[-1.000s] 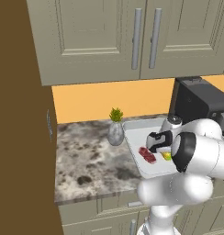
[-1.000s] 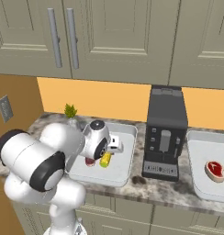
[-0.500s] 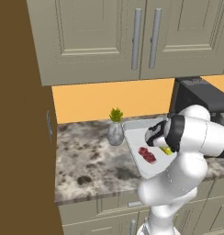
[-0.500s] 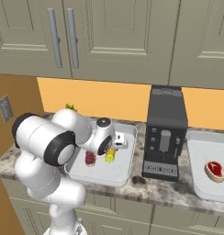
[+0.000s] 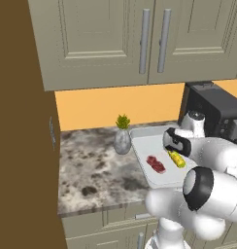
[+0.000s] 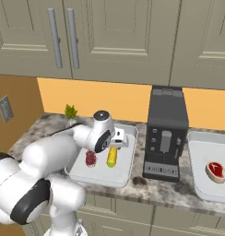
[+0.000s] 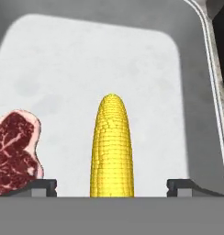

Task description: Place one corn and one steak in each tupperware on the nearby counter, to pack two identical lunches.

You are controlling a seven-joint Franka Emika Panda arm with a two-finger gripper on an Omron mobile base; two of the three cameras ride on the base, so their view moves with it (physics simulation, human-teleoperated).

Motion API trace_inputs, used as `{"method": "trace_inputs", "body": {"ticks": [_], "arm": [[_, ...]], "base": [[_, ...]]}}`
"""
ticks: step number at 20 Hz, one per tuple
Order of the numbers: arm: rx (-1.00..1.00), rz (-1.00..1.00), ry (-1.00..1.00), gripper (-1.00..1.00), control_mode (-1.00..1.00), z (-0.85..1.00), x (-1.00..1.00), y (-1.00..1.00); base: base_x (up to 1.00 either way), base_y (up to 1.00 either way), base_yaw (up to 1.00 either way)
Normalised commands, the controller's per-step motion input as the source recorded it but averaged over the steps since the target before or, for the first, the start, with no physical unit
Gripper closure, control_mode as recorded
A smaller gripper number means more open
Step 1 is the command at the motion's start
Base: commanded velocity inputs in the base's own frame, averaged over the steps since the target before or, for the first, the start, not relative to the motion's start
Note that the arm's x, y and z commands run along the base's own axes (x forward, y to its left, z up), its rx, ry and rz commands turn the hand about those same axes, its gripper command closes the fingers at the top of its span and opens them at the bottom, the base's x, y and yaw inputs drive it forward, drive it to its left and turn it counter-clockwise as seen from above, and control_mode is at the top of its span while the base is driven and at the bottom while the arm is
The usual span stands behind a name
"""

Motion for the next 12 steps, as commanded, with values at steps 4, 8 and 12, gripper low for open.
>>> {"method": "trace_inputs", "body": {"ticks": [4, 8, 12], "arm": [[0.0, 0.0, -0.07, -1.0, -1.0, 0.4, -1.0, -0.19], [0.0, 0.0, -0.15, -1.0, -1.0, 0.39, -1.0, -0.35], [0.0, 0.0, -0.15, -1.0, -1.0, 0.29, -0.89, -0.41]], "base": [[0.0, 0.0, 0.0], [0.0, 0.0, 0.0], [0.0, 0.0, 0.0]]}}
